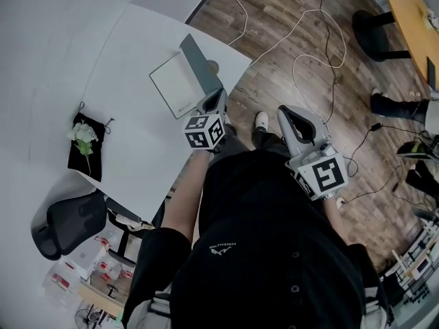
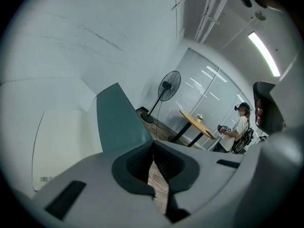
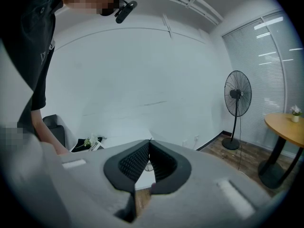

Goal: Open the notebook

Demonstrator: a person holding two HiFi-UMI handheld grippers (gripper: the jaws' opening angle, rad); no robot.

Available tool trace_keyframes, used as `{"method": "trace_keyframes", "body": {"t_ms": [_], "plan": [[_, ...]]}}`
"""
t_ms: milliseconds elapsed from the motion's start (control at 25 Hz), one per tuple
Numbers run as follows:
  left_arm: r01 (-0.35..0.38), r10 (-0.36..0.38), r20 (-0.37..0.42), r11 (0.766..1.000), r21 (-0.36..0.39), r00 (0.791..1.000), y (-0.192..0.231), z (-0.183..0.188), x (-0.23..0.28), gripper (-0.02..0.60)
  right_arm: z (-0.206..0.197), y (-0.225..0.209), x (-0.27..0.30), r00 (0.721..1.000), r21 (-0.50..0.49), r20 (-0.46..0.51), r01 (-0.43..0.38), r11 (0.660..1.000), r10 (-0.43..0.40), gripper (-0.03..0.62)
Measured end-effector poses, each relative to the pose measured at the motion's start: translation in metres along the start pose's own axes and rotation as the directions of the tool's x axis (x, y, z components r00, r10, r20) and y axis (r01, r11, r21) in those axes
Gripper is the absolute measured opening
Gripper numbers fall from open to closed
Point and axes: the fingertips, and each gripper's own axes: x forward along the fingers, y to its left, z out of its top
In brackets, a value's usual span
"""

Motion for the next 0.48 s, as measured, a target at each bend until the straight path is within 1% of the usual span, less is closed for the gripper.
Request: {"method": "trace_keyframes", "body": {"t_ms": [240, 480], "plan": [[0.015, -0.015, -0.011, 1.0, -0.002, 1.0, -0.007, -0.001, 0.013, 0.008, -0.002, -0.004, -0.003, 1.0, 0.003, -0.004, 0.012, 1.0, -0.012, 0.005], [0.036, -0.036, -0.046, 0.999, 0.012, 0.998, -0.01, -0.006, 0.025, 0.008, -0.003, -0.008, -0.003, 0.999, 0.013, -0.008, 0.039, 0.999, -0.038, 0.006]]}}
